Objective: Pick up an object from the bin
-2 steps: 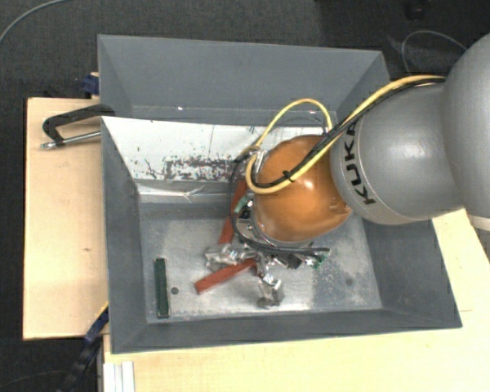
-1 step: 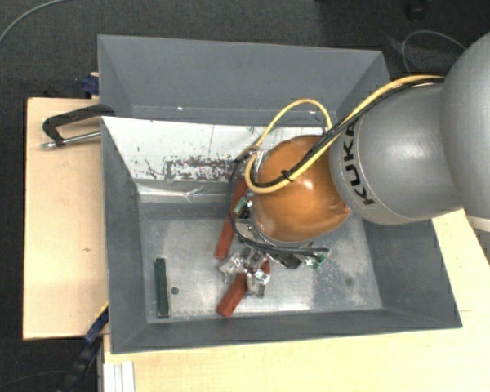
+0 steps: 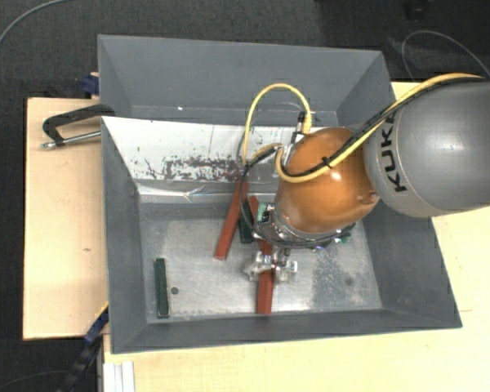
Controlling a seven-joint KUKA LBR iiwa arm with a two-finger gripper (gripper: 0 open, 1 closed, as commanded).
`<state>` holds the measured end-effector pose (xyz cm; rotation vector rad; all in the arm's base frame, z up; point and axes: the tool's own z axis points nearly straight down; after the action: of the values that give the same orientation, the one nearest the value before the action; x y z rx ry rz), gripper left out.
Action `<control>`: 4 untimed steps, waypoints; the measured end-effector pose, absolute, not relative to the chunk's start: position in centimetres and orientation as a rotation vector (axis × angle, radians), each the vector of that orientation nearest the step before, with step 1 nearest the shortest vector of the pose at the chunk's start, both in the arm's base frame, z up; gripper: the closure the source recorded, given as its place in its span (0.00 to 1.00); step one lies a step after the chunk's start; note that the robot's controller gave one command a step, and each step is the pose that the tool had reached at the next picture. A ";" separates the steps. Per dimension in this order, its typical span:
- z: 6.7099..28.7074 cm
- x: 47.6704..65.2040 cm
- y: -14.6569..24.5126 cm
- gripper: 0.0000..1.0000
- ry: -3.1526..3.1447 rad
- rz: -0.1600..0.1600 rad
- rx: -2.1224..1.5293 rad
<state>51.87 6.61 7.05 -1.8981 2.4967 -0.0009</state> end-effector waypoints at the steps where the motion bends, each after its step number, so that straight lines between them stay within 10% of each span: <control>1: 26.8 52.5 5.7 1.00 2.418 -0.010 -1.985; 2: 20.1 52.7 10.8 1.00 2.686 0.007 -1.633; 3: 20.3 52.9 10.6 0.00 2.686 0.002 -1.626; 4: 6.7 53.1 10.0 0.00 2.582 0.006 -1.791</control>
Offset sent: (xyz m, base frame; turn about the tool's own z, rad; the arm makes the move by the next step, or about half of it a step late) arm 0.0042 -0.0097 0.1924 -0.0789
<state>53.11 10.02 6.73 -1.7908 2.5824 0.0061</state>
